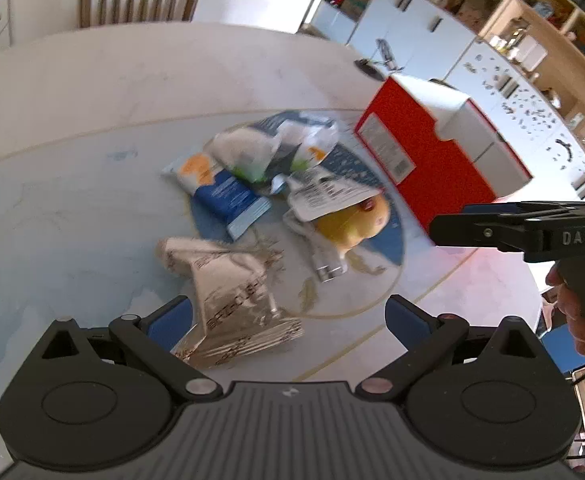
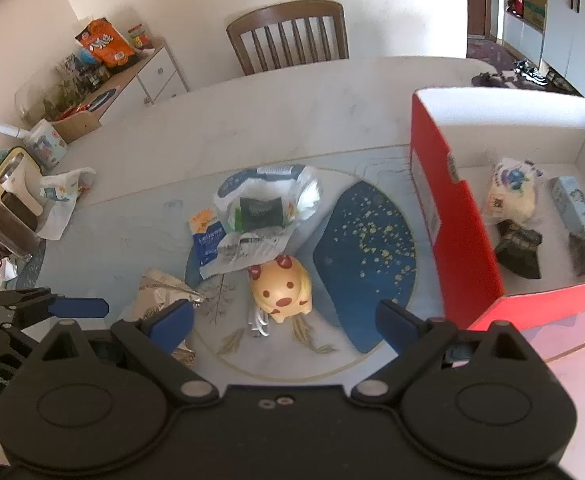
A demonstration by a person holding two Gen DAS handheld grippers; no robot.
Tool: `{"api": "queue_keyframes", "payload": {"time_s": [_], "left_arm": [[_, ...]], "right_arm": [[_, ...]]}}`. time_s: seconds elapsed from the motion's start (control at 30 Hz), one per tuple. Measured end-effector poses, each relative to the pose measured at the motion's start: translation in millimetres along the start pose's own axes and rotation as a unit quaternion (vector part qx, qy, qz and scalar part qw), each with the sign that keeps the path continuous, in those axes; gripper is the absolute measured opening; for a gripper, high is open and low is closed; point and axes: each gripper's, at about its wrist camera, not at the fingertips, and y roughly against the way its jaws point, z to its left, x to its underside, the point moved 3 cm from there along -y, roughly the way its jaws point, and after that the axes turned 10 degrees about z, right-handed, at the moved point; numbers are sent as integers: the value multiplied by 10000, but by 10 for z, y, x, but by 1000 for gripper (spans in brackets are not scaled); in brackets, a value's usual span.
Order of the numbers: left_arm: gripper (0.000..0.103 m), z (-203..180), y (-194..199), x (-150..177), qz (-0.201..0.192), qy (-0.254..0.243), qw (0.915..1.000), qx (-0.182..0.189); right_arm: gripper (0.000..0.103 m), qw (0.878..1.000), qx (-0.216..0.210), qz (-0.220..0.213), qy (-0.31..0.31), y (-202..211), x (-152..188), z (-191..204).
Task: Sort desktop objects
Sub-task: 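Grasp the yellow pig toy with right tool while left tool grasps the silver foil packet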
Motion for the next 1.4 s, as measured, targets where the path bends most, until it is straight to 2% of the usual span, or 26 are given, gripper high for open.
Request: {"api": "queue_keyframes", "payload": {"time_s": [0.2,0.53,0.73,0.9,0.97,1.1,1.23,1.33,1.4], "left_arm": [[103,120,-194,-19,88,290,9995,-128],[103,216,-441,-80,187,413,9984,-328],[103,259,-498,-93,127,414,9978,-498],[102,293,-501,-94,110,460,9974,-550],[101,295,-501,-92,112,454,9973,-563],[91,275,-479,-79,74,401,9973,-611],[67,260,-461,-83,55,377,9975,-599],[56,252,-447,-76,55,404,9981,-467],[55,234,-433,-76,32,379,9980,-514]], "right_arm": [[97,9999,-72,151,39,-224,-1,7],[90,9994,49,332,101,-600,-108,-18],[79,9993,42,354,91,-750,-188,-27],[77,9990,45,418,131,-810,-217,-31],[73,9990,54,425,137,-823,-227,-32],[63,9987,21,487,154,-852,-230,-26],[52,9986,47,501,172,-864,-228,-12],[52,9987,52,485,162,-862,-230,-10],[52,9988,70,466,161,-850,-230,-6]]}}
